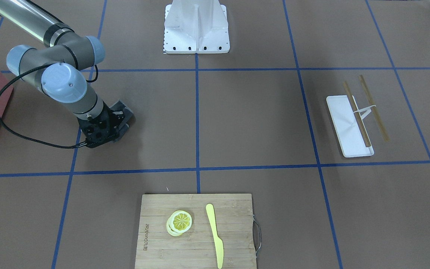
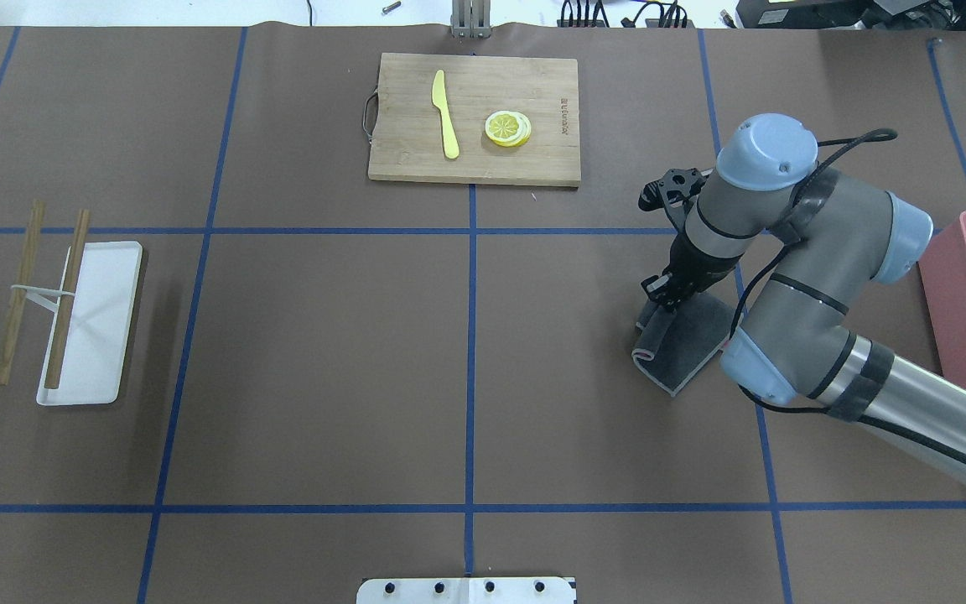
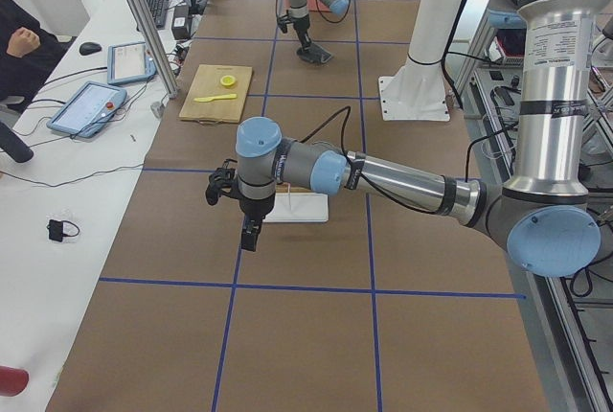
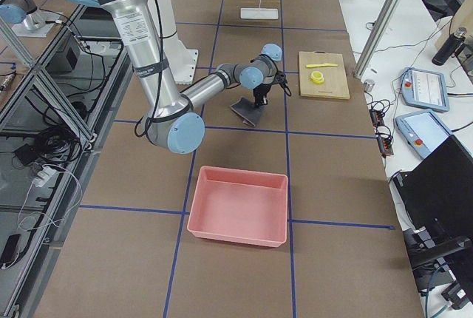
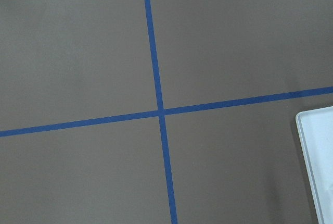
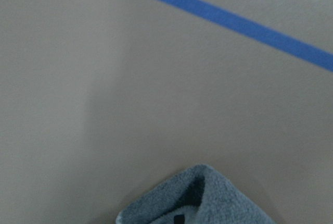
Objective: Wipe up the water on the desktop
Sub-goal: 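Slide the cloth across the table away from the robot with the right gripper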
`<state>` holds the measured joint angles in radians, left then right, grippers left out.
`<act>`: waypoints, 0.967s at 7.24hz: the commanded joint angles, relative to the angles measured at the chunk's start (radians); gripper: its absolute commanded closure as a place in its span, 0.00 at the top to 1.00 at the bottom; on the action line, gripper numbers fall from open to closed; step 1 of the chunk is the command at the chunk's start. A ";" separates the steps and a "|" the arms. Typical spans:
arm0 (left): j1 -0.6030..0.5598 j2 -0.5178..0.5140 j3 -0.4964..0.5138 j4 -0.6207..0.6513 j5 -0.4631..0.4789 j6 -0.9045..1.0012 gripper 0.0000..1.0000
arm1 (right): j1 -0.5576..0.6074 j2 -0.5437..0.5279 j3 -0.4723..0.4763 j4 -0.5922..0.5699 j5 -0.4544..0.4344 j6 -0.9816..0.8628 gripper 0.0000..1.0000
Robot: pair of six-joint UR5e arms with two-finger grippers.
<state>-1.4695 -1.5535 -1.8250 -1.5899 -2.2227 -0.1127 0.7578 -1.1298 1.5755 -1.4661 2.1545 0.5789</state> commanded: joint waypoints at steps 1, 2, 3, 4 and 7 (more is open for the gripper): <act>0.000 0.000 0.000 0.001 -0.002 -0.001 0.98 | 0.096 0.045 -0.107 0.001 -0.004 -0.071 0.00; 0.000 0.000 0.000 0.001 -0.003 -0.001 0.98 | 0.138 0.045 -0.126 0.001 -0.004 -0.102 0.00; 0.000 0.001 0.003 0.001 -0.003 -0.001 0.98 | 0.178 0.045 -0.150 0.001 -0.005 -0.160 0.00; 0.002 0.000 0.006 0.001 -0.003 -0.001 0.98 | 0.231 0.045 -0.158 0.000 -0.004 -0.194 0.00; 0.000 0.000 0.007 0.001 -0.003 -0.001 0.98 | 0.404 0.041 -0.039 -0.008 0.025 -0.200 0.00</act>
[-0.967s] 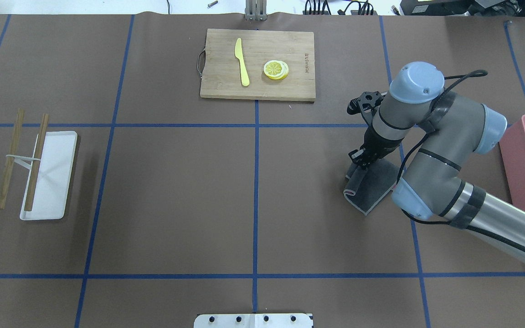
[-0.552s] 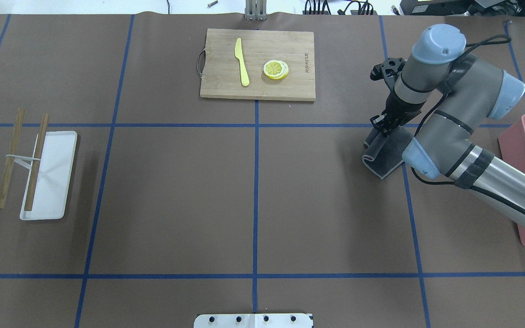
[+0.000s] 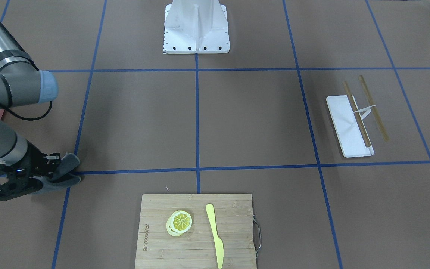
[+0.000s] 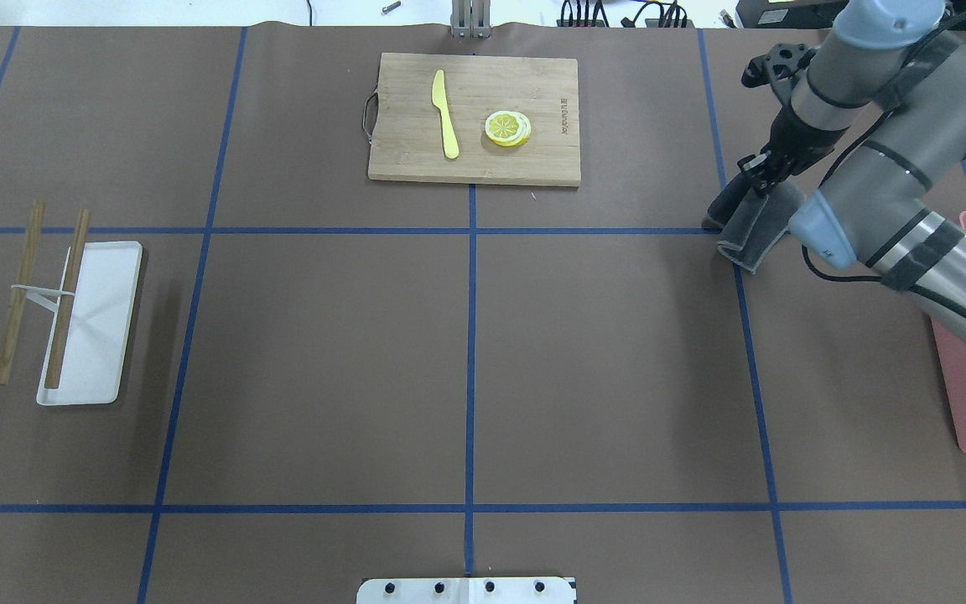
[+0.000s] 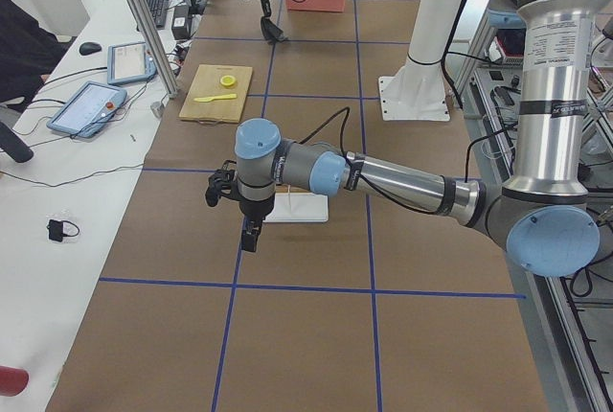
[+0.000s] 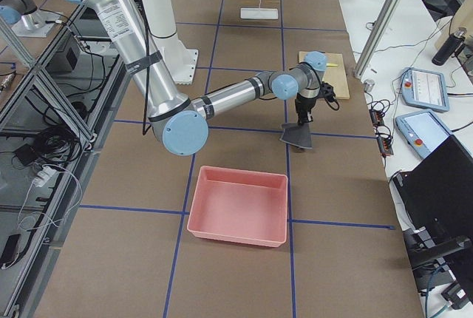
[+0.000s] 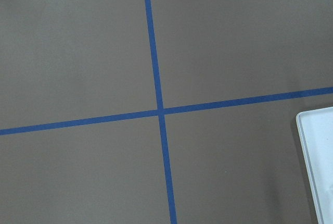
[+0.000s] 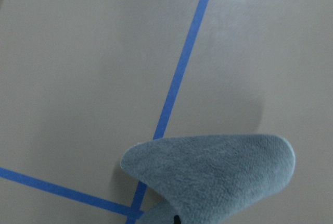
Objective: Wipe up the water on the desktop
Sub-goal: 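Slide the cloth across the table away from the robot with the right gripper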
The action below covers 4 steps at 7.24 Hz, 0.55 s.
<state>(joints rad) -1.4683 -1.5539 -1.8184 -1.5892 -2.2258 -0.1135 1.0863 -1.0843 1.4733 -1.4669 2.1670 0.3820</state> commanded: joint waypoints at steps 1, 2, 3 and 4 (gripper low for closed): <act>-0.001 0.000 0.001 0.000 0.000 0.000 0.98 | 0.157 -0.011 0.109 -0.033 0.075 -0.003 0.00; -0.001 0.000 -0.002 0.000 0.000 0.000 0.98 | 0.263 -0.025 0.146 -0.108 0.177 -0.024 0.00; -0.001 0.001 -0.004 0.002 -0.002 0.000 0.98 | 0.326 -0.073 0.230 -0.192 0.210 -0.129 0.00; -0.001 0.001 -0.009 0.000 -0.002 0.000 0.98 | 0.369 -0.098 0.340 -0.386 0.208 -0.269 0.00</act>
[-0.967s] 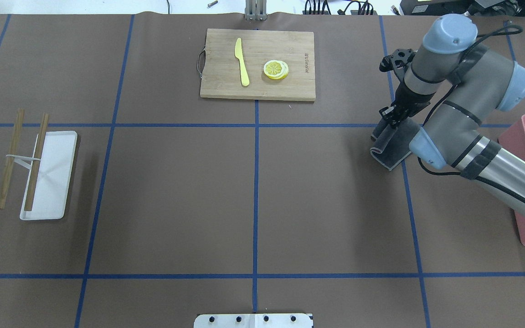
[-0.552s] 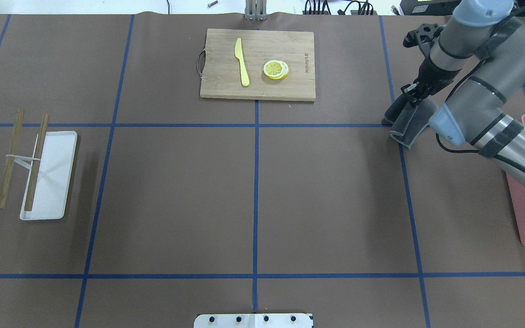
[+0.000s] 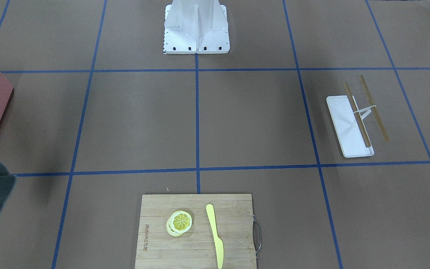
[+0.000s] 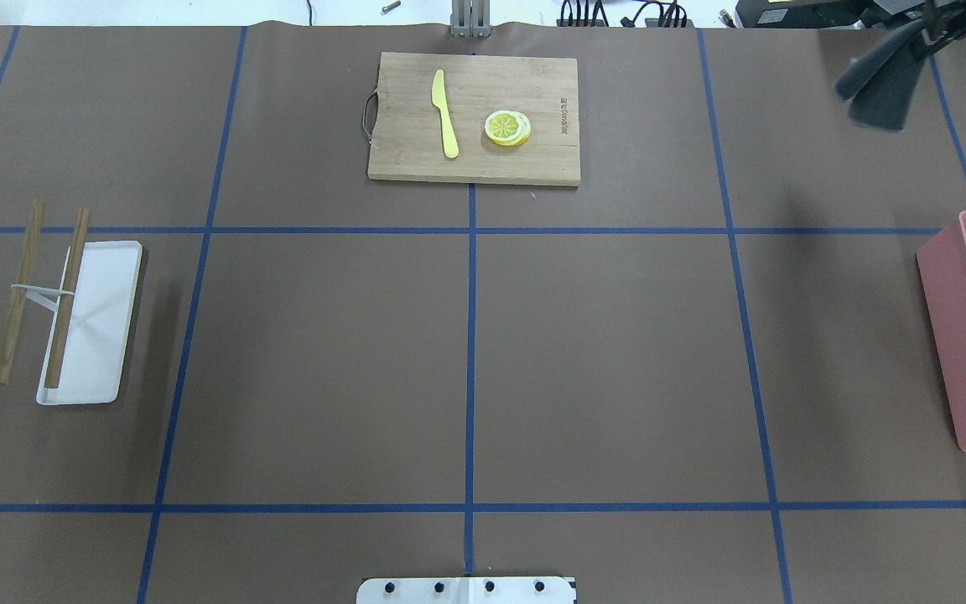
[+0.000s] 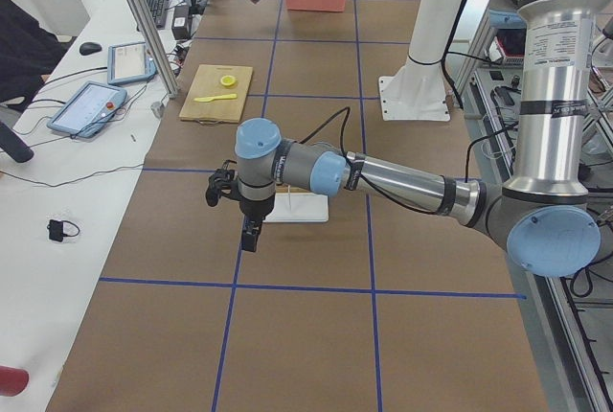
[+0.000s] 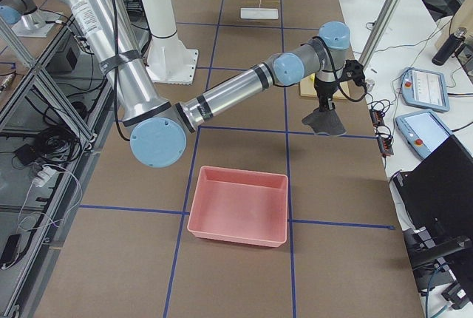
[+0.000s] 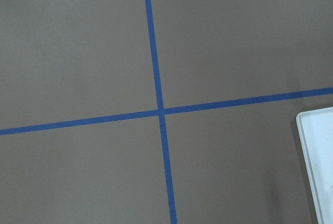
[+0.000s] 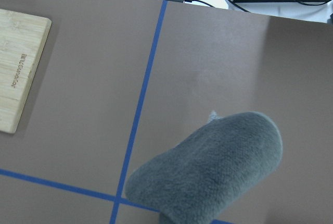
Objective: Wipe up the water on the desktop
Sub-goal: 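Carry the cloth over the pink bin and open the right gripper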
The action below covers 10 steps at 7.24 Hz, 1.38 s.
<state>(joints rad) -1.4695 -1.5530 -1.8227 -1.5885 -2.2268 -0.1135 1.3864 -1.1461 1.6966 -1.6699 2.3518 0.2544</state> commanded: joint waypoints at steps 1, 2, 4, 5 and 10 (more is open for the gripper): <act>-0.002 0.002 -0.016 0.002 -0.001 0.000 0.98 | 0.116 -0.085 0.195 -0.370 0.008 -0.300 0.00; -0.002 0.002 -0.009 0.002 -0.001 0.002 0.98 | 0.158 -0.140 0.219 -0.480 -0.002 -0.440 0.00; -0.002 0.011 -0.013 -0.001 -0.001 0.009 0.98 | 0.155 -0.344 0.247 -0.493 -0.125 -0.567 0.00; -0.005 0.016 -0.013 -0.001 0.001 0.011 0.98 | 0.155 -0.404 0.247 -0.488 -0.128 -0.592 0.00; -0.005 0.018 0.000 -0.001 0.001 0.012 0.98 | 0.152 -0.492 0.229 -0.488 -0.128 -0.583 1.00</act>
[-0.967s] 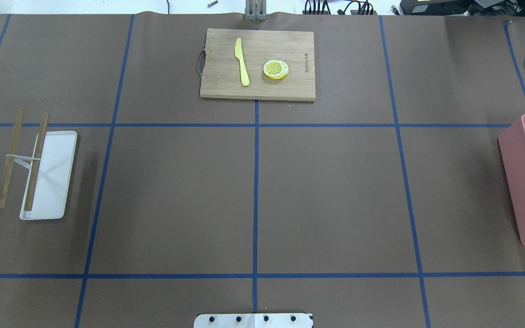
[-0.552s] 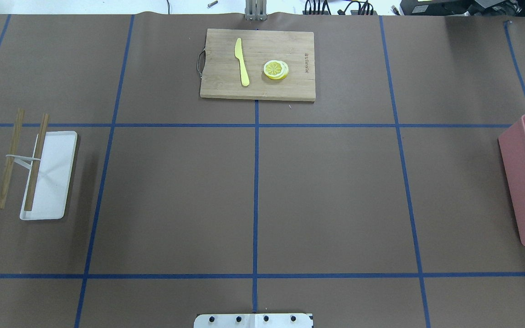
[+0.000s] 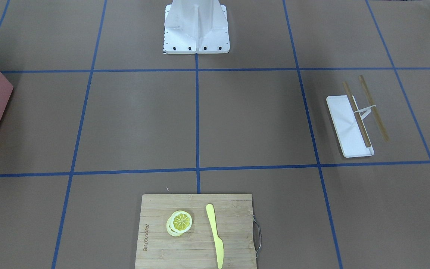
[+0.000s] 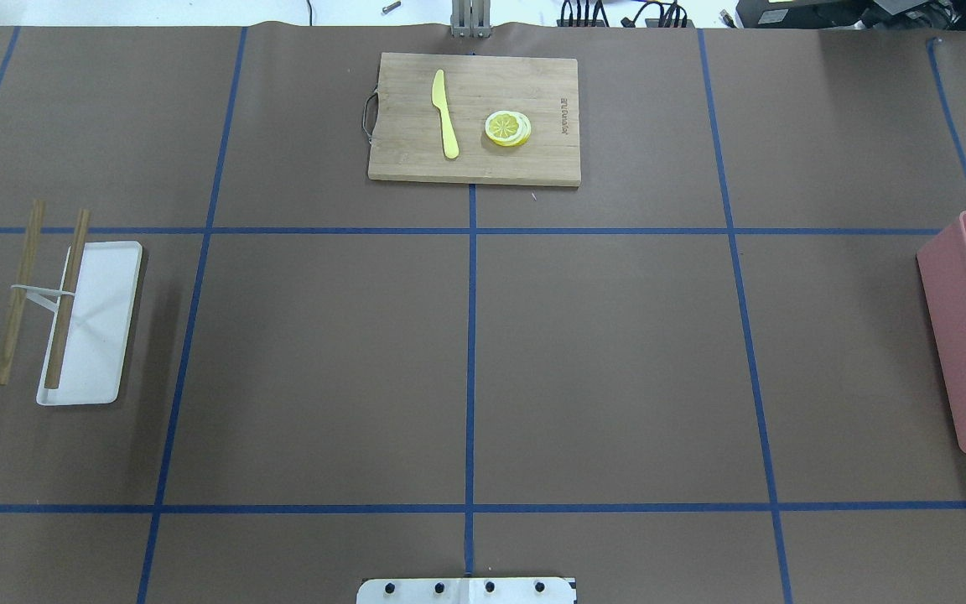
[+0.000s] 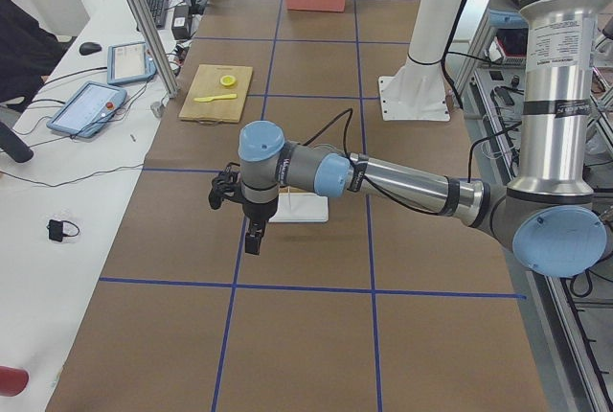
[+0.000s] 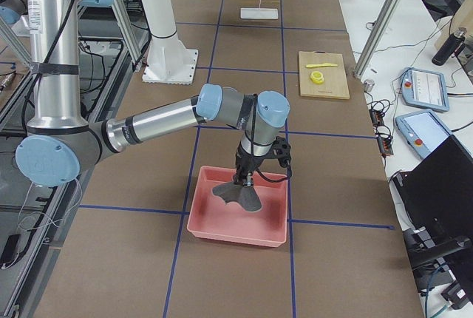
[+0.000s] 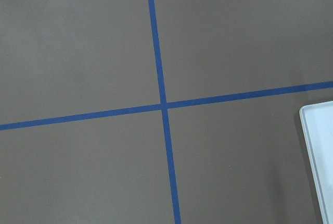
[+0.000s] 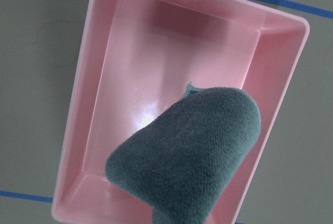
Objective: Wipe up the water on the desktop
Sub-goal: 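Carry the cloth over the pink bin and open the right gripper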
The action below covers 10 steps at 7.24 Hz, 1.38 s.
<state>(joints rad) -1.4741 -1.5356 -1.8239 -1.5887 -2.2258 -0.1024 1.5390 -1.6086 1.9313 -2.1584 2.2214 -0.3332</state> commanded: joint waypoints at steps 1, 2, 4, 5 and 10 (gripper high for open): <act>0.000 0.000 0.002 0.000 0.000 0.001 0.98 | 0.000 -0.037 -0.035 0.058 0.006 0.008 1.00; -0.002 0.002 0.000 0.000 0.002 0.001 0.98 | 0.001 -0.045 -0.043 0.099 0.023 0.013 1.00; -0.002 0.011 0.000 0.000 0.003 0.003 0.98 | 0.012 -0.028 -0.051 0.193 0.021 0.011 1.00; -0.002 0.011 0.002 0.001 0.009 0.003 0.98 | 0.062 -0.033 -0.055 0.247 0.024 0.011 1.00; -0.086 0.006 0.103 0.001 -0.001 0.009 0.98 | 0.072 0.068 -0.477 0.714 0.055 0.224 1.00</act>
<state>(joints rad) -1.5397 -1.5373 -1.7309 -1.5893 -2.2252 -0.0982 1.6100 -1.5503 1.5391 -1.5530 2.2677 -0.1462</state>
